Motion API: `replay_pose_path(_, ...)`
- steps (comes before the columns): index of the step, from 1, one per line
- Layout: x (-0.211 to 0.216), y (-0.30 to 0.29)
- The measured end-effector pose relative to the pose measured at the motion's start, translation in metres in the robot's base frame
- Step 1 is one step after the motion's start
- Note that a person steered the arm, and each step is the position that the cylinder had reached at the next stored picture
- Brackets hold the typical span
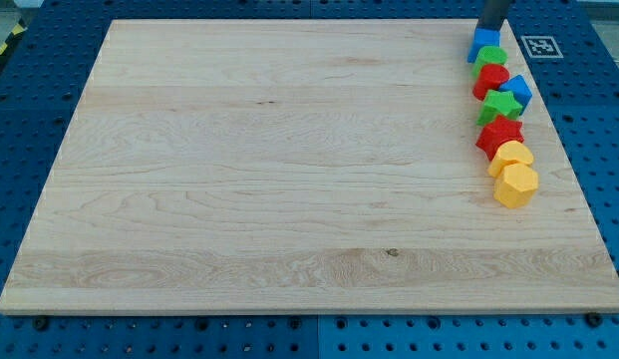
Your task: Separate the yellow heart from the group of blocks
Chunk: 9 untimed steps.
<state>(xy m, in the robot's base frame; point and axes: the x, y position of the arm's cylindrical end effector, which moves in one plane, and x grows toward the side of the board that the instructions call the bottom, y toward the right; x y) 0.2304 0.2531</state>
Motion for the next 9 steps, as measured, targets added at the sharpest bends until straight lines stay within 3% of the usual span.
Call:
replay_pose_path(1,0.0,-0.003)
replay_pose_path(2,-0.036,-0.016)
replay_pose_path(3,-0.036,0.015)
replay_pose_path(4,0.012,0.073)
replay_pose_path(5,0.075,0.092)
replay_pose_path(7,0.238,0.08)
replay_pose_path(9,0.246,-0.033)
